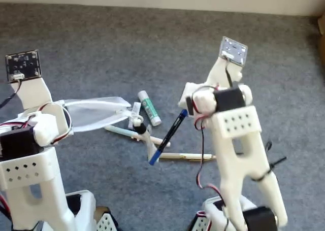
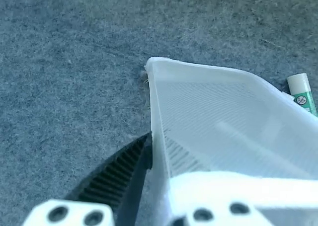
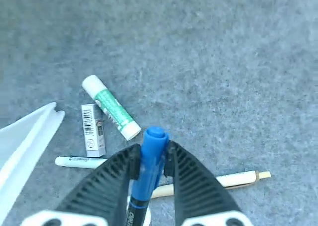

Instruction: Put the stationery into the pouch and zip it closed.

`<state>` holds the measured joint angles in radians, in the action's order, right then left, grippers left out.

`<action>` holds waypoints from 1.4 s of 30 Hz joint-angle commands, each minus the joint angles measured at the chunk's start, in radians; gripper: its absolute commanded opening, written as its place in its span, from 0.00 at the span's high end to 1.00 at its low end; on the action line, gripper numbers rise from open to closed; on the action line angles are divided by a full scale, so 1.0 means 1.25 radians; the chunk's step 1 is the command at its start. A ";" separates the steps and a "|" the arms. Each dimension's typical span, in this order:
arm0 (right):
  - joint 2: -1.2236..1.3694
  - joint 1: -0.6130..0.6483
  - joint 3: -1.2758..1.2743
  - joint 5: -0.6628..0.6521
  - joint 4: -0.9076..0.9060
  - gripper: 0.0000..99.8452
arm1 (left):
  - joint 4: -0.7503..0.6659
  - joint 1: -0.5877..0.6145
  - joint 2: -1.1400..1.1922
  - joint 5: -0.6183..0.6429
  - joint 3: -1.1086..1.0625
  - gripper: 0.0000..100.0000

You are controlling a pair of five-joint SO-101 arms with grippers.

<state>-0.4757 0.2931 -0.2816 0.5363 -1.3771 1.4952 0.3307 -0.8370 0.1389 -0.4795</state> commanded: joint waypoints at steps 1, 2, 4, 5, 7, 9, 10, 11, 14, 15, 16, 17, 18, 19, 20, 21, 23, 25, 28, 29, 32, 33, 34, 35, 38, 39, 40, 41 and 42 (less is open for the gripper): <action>-0.129 -0.003 0.002 -0.011 0.001 1.00 | -0.007 -0.023 0.003 0.004 0.064 0.99; -0.155 -0.003 0.001 -0.011 0.001 1.00 | -0.007 -0.023 0.003 0.004 0.068 0.99; -0.211 -0.003 0.001 -0.011 0.001 1.00 | -0.004 -0.023 0.003 0.005 0.077 0.99; -0.234 -0.003 0.001 -0.011 0.001 1.00 | 0.004 -0.023 0.003 0.005 0.083 0.99; -0.278 0.001 0.004 -0.011 0.001 1.00 | 0.020 -0.023 0.003 0.005 0.098 0.99; -0.316 0.024 0.006 -0.011 0.002 1.00 | 0.036 -0.023 0.003 0.005 0.114 0.99; -0.333 0.037 0.007 -0.011 0.002 1.00 | 0.041 -0.023 0.003 0.006 0.120 0.99; -0.346 0.053 0.007 -0.011 0.002 1.00 | 0.044 -0.023 0.003 0.007 0.123 0.99; -0.376 0.100 0.007 -0.011 0.002 1.00 | 0.049 -0.025 0.003 0.009 0.128 0.99; -0.387 0.111 0.008 -0.011 0.006 1.00 | 0.049 -0.025 0.003 0.009 0.127 0.99; -0.395 0.120 0.008 -0.011 0.019 1.00 | 0.049 -0.025 0.003 0.009 0.127 0.99; -0.406 0.123 0.008 -0.011 0.033 1.00 | 0.049 -0.025 0.003 0.009 0.127 0.99; -0.416 0.125 0.008 -0.012 0.045 1.00 | 0.048 -0.025 0.003 0.009 0.127 0.99; -0.425 0.126 0.006 -0.014 0.060 1.00 | 0.048 -0.025 0.003 0.009 0.127 0.99; -0.434 0.126 0.006 -0.026 0.074 1.00 | 0.048 -0.026 0.004 0.009 0.127 0.99; -0.441 0.126 0.006 -0.050 0.087 1.00 | 0.045 -0.026 0.006 0.009 0.126 0.99; -0.457 0.127 0.006 -0.104 0.118 1.00 | 0.043 -0.026 0.033 0.009 0.129 0.99; -0.472 0.127 0.003 -0.140 0.155 1.00 | 0.043 -0.026 0.080 0.009 0.148 0.99; -0.489 0.127 0.003 -0.166 0.215 1.00 | 0.044 -0.026 0.179 0.009 0.190 0.99; -0.492 0.127 0.003 -0.171 0.231 1.00 | 0.047 -0.026 0.209 0.009 0.206 0.99; -0.490 0.134 0.002 -0.176 0.276 1.00 | 0.048 -0.026 0.283 0.009 0.239 0.99; -0.490 0.147 0.002 -0.176 0.293 1.00 | 0.048 -0.026 0.300 0.009 0.246 0.99; -0.489 0.163 0.002 -0.176 0.310 1.00 | 0.048 -0.026 0.312 0.009 0.252 0.99; -0.489 0.179 0.001 -0.176 0.328 1.00 | 0.048 -0.026 0.322 0.009 0.256 0.99; -0.488 0.240 0.001 -0.177 0.392 1.00 | 0.044 -0.026 0.331 0.009 0.257 0.99; -0.488 0.258 0.001 -0.177 0.413 1.00 | 0.044 -0.026 0.331 0.009 0.257 0.99; -0.487 0.273 0.001 -0.177 0.434 1.00 | 0.044 -0.026 0.332 0.009 0.257 0.99; -0.487 0.287 0.001 -0.177 0.458 1.00 | 0.044 -0.026 0.333 0.009 0.257 0.99; -0.487 0.300 0.001 -0.177 0.482 1.00 | 0.044 -0.026 0.333 0.010 0.257 0.99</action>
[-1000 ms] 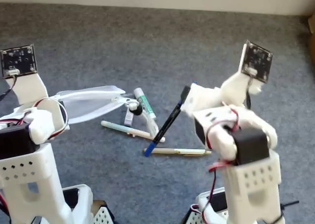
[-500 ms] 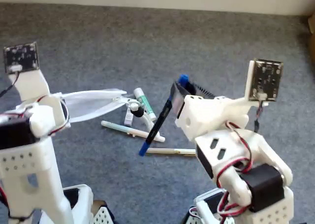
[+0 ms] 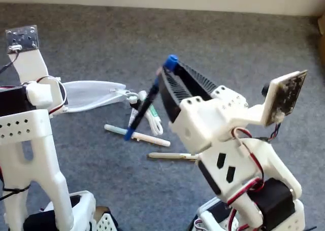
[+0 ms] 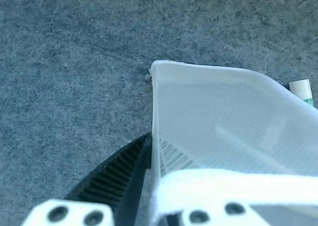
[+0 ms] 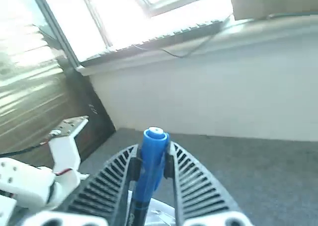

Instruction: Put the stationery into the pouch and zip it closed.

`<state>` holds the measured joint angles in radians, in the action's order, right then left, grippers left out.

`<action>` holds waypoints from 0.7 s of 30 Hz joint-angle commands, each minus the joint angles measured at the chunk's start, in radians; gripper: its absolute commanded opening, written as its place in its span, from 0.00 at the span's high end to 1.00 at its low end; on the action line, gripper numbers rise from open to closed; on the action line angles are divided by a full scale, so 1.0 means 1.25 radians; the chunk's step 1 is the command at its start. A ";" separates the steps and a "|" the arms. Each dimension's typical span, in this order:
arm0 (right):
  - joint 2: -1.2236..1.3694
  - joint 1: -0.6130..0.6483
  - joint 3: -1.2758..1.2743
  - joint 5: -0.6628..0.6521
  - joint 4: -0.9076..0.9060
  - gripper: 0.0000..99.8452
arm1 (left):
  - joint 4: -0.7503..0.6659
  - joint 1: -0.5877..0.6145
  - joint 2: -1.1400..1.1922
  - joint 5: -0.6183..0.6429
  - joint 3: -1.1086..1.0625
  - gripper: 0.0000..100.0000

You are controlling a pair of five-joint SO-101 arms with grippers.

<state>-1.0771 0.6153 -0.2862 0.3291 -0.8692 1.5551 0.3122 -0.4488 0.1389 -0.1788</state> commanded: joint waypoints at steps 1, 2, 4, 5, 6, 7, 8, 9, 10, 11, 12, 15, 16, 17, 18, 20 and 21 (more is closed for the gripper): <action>-0.006 0.056 0.003 -0.012 0.101 1.00 | -0.004 -0.012 0.024 0.010 0.015 0.99; -0.003 0.068 0.003 -0.026 0.123 1.00 | -0.004 -0.012 0.024 0.010 0.014 0.99; 0.015 0.089 0.003 -0.085 0.158 1.00 | -0.004 -0.012 0.024 0.010 0.013 0.99; 0.029 0.099 0.003 -0.108 0.176 1.00 | -0.002 -0.012 0.024 0.010 0.012 0.99; 0.042 0.107 0.003 -0.126 0.193 1.00 | -0.001 -0.012 0.024 0.010 0.012 0.99; 0.057 0.115 0.003 -0.134 0.209 1.00 | 0.000 -0.012 0.023 0.010 0.012 0.99; 0.074 0.120 0.003 -0.137 0.224 1.00 | 0.000 -0.012 0.021 0.010 0.012 0.99; 0.089 0.121 0.003 -0.139 0.238 1.00 | 0.000 -0.012 0.021 0.010 0.010 0.99; 0.104 0.121 0.003 -0.139 0.252 1.00 | 0.000 -0.012 0.021 0.010 0.010 0.99; 0.117 0.121 0.003 -0.139 0.265 1.00 | 0.000 -0.012 0.021 0.010 0.010 0.99; 0.131 0.121 0.003 -0.139 0.277 1.00 | 0.000 -0.012 0.021 0.010 0.009 0.99; 0.164 0.120 0.003 -0.139 0.305 1.00 | 0.000 -0.012 0.020 0.010 0.003 0.99; 0.174 0.120 0.003 -0.139 0.316 1.00 | 0.000 -0.012 0.020 0.010 0.002 0.99; 0.181 0.121 0.003 -0.140 0.328 1.00 | 0.000 -0.013 0.020 0.010 0.001 0.99; 0.188 0.121 0.003 -0.140 0.344 1.00 | 0.000 -0.017 0.020 0.010 0.001 0.99; 0.201 0.120 0.003 -0.140 0.374 1.00 | 0.000 -0.020 0.020 0.010 0.001 0.99; 0.207 0.120 0.003 -0.140 0.386 1.00 | 0.000 -0.020 0.020 0.010 0.001 0.99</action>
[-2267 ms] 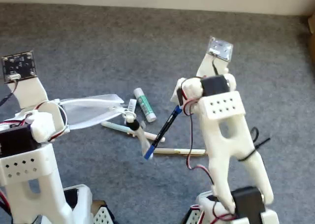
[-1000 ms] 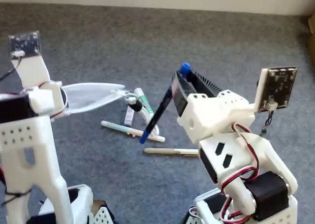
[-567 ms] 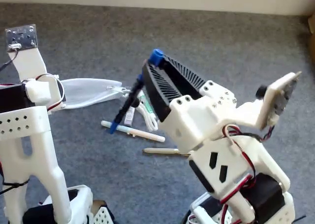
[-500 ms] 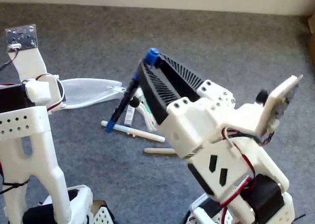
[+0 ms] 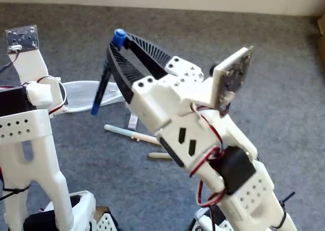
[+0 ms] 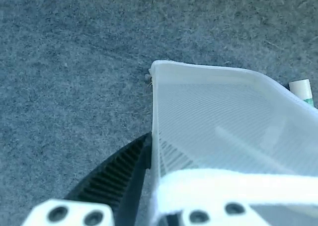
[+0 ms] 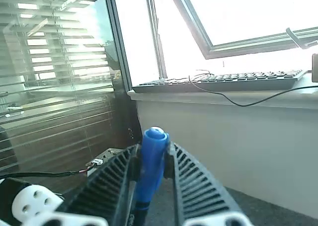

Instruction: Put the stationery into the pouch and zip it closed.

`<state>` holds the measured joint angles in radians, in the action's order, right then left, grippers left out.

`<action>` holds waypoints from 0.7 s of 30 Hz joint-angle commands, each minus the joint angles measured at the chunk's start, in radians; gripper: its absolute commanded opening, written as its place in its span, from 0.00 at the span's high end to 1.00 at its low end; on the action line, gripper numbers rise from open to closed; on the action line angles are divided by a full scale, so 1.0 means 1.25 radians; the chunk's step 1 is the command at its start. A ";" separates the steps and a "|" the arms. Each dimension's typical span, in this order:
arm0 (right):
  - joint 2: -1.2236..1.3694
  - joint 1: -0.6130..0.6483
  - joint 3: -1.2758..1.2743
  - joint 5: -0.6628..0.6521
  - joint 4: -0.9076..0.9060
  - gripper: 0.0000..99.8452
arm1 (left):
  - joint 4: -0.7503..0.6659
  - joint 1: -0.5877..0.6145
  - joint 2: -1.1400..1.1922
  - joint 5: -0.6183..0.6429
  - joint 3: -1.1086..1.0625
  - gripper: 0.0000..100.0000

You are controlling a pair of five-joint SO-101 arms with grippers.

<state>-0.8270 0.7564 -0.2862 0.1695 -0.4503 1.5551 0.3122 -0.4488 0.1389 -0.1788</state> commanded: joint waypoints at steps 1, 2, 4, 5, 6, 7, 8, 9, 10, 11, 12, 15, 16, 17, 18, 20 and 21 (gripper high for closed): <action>0.015 0.007 0.003 -0.012 0.062 1.00 | 0.000 -0.020 0.020 0.010 0.001 0.99; 0.023 0.007 0.003 -0.012 0.072 1.00 | 0.000 -0.020 0.020 0.010 0.001 0.99; 0.041 0.003 0.003 -0.012 0.094 1.00 | 0.000 -0.020 0.020 0.010 0.001 0.99; 0.052 0.003 0.003 -0.012 0.104 1.00 | 0.000 -0.020 0.020 0.010 0.001 0.99; 0.062 0.003 0.003 -0.012 0.114 1.00 | 0.000 -0.020 0.020 0.010 0.001 0.99; 0.072 0.002 0.003 -0.012 0.122 1.00 | 0.000 -0.020 0.020 0.010 0.001 0.99; 0.080 0.002 0.002 -0.012 0.129 1.00 | 0.000 -0.020 0.020 0.010 0.001 0.99; 0.090 0.002 0.001 -0.012 0.136 1.00 | 0.000 -0.020 0.020 0.010 0.001 0.99; 0.096 0.002 -0.007 -0.014 0.148 1.00 | 0.000 -0.020 0.020 0.010 0.001 0.99; 0.100 0.002 -0.017 -0.014 0.168 1.00 | 0.000 -0.020 0.020 0.010 0.001 0.99; 0.105 0.002 -0.029 -0.014 0.190 1.00 | 0.000 -0.020 0.020 0.010 0.001 0.99; 0.111 0.002 -0.080 -0.036 0.252 1.00 | -0.001 -0.020 0.020 0.010 0.001 0.99; 0.111 0.002 -0.105 -0.059 0.276 1.00 | -0.001 -0.020 0.020 0.010 0.001 0.99; 0.109 0.002 -0.132 -0.086 0.305 1.00 | -0.001 -0.020 0.020 0.010 0.001 0.99; 0.106 0.003 -0.161 -0.110 0.337 1.00 | -0.001 -0.020 0.020 0.010 0.001 0.99; 0.105 0.003 -0.220 -0.153 0.413 1.00 | -0.001 -0.020 0.021 0.010 0.001 0.99; 0.105 0.003 -0.247 -0.171 0.447 1.00 | -0.002 -0.020 0.023 0.010 0.001 0.99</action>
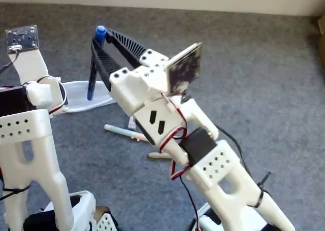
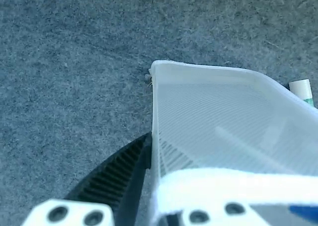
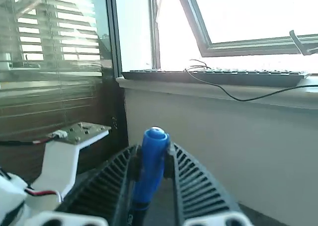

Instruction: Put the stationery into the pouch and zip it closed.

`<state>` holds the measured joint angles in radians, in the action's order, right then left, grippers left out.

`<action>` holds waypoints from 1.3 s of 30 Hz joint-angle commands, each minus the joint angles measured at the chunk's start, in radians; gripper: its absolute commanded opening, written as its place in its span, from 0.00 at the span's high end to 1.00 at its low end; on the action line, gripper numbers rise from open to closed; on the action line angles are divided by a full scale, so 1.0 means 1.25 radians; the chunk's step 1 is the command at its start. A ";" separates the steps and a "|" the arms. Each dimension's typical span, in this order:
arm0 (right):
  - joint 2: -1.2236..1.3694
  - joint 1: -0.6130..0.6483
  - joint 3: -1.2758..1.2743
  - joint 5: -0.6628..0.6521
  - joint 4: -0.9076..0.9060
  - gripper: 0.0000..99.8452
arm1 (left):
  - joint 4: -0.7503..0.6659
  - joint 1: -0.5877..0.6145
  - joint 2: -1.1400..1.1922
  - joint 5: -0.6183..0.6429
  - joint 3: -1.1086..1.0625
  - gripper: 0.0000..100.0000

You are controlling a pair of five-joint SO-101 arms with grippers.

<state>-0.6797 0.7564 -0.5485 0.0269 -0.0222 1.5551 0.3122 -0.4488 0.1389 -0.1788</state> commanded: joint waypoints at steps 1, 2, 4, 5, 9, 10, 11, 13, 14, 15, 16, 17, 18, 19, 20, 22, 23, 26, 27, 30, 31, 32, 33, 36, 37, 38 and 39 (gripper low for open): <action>-0.013 0.003 -0.061 -0.070 0.132 1.00 | -0.004 -0.020 0.023 0.010 0.001 0.99; -0.013 0.003 -0.082 -0.080 0.153 1.00 | -0.004 -0.020 0.024 0.010 0.001 0.99; -0.013 0.007 -0.118 -0.093 0.184 1.00 | -0.005 -0.020 0.024 0.010 0.001 0.99; -0.013 0.007 -0.131 -0.102 0.192 1.00 | -0.005 -0.020 0.024 0.010 0.001 0.99; -0.014 0.008 -0.152 -0.125 0.202 1.00 | -0.005 -0.020 0.024 0.010 0.001 0.99; -0.014 0.008 -0.160 -0.125 0.201 1.00 | -0.005 -0.020 0.024 0.010 0.001 0.99; -0.014 0.008 -0.174 -0.125 0.201 1.00 | -0.005 -0.020 0.024 0.010 0.001 0.99; -0.014 0.009 -0.203 -0.124 0.201 1.00 | -0.005 -0.020 0.024 0.010 0.001 0.99; -0.014 0.010 -0.213 -0.124 0.201 1.00 | -0.004 -0.020 0.024 0.010 0.001 0.99; -0.014 0.014 -0.222 -0.124 0.201 1.00 | -0.002 -0.020 0.024 0.010 0.001 0.99; -0.014 0.021 -0.230 -0.124 0.201 1.00 | -0.002 -0.020 0.024 0.010 0.001 0.99; -0.014 0.026 -0.235 -0.124 0.201 1.00 | -0.002 -0.020 0.024 0.010 0.001 0.99; -0.014 0.031 -0.245 -0.124 0.201 1.00 | -0.004 -0.020 0.024 0.010 0.001 0.99; -0.014 0.041 -0.257 -0.124 0.201 1.00 | -0.005 -0.020 0.024 0.010 0.001 0.99; -0.014 0.052 -0.269 -0.125 0.201 1.00 | -0.005 -0.020 0.024 0.010 0.001 0.99; -0.014 0.067 -0.289 -0.126 0.201 1.00 | -0.005 -0.020 0.024 0.010 0.001 0.99; -0.014 0.074 -0.299 -0.126 0.201 1.00 | -0.005 -0.020 0.024 0.010 0.001 0.99; -0.014 0.082 -0.320 -0.126 0.201 1.00 | -0.005 -0.020 0.024 0.010 0.001 0.99; -0.014 0.082 -0.326 -0.125 0.201 1.00 | -0.005 -0.020 0.024 0.010 0.001 0.99; -0.013 0.079 -0.331 -0.125 0.201 1.00 | -0.005 -0.020 0.024 0.010 0.001 0.99; -0.013 0.078 -0.331 -0.125 0.199 0.99 | -0.005 -0.020 0.024 0.010 0.001 0.99; -0.013 0.078 -0.331 -0.125 0.198 0.99 | -0.005 -0.020 0.024 0.010 0.001 0.99; -0.013 0.078 -0.330 -0.125 0.196 0.99 | -0.005 -0.020 0.024 0.010 0.001 0.99; -0.013 0.078 -0.330 -0.126 0.195 0.99 | -0.005 -0.020 0.024 0.010 0.001 0.99; -0.013 0.077 -0.330 -0.126 0.195 0.99 | -0.005 -0.020 0.024 0.010 0.001 0.99; -0.013 0.077 -0.330 -0.126 0.195 0.99 | -0.005 -0.020 0.024 0.010 0.001 0.99; -0.013 0.077 -0.330 -0.126 0.193 0.99 | -0.005 -0.020 0.023 0.010 0.001 0.99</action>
<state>-0.6797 0.8500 -0.9705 -0.1189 0.2110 1.5551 0.3122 -0.4427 0.1389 -0.1788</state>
